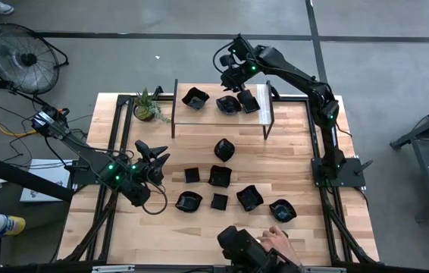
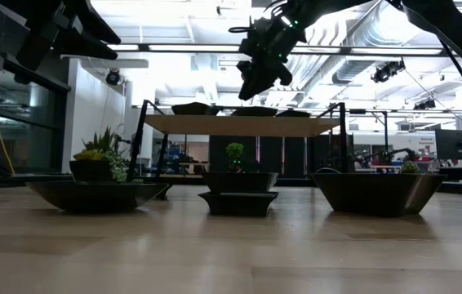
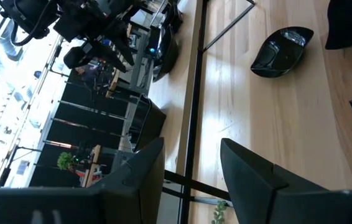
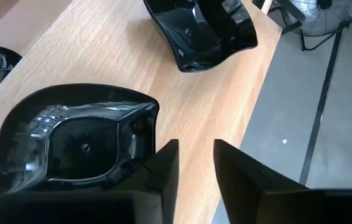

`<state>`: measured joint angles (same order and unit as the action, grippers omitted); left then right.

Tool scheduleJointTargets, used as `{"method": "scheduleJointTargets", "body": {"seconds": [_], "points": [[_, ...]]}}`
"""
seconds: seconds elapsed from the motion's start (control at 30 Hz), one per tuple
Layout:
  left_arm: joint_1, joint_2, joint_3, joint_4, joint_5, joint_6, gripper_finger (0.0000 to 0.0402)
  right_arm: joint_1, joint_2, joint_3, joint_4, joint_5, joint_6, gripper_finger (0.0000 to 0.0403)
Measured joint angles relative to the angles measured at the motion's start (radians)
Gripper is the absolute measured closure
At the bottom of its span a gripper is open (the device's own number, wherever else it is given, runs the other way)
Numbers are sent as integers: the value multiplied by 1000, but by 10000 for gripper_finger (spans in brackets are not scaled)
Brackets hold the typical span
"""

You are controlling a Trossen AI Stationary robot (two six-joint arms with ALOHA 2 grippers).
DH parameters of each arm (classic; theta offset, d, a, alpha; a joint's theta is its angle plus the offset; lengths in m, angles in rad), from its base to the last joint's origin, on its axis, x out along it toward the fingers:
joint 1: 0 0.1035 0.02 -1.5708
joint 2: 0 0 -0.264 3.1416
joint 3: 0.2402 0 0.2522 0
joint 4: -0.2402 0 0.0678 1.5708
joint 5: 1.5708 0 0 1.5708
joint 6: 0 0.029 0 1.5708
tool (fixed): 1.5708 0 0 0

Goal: Pick & Place Mini shaped plates
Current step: Stack the black leaf-shaped plate on top of the black leaf-shaped plate on the shelf

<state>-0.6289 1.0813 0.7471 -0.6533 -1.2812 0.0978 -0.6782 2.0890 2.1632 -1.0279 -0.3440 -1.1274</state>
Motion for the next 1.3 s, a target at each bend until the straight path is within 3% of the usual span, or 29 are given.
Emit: {"method": "scheduleJointTargets", "body": {"seconds": [0.23, 0.47, 0.73, 1.03, 1.17, 1.3], "points": [[0, 0, 0, 0, 0, 0, 250, 0, -56, 0, 2, 7, 58, 289], [0, 0, 0, 0, 0, 0, 250, 4, -169, 2, -19, 2, 289, 290], [0, 0, 0, 0, 26, -3, 250, 41, -213, 2, -215, -58, 390, 290], [0, 0, 0, 0, 65, -6, 250, 169, -214, -27, -370, -83, 507, 290], [0, 0, 0, -2, 83, -6, 250, 246, -215, -111, -379, -103, 609, 290], [0, 0, 0, -6, 96, 3, 250, 332, -215, -250, -391, -103, 614, 290]]}}
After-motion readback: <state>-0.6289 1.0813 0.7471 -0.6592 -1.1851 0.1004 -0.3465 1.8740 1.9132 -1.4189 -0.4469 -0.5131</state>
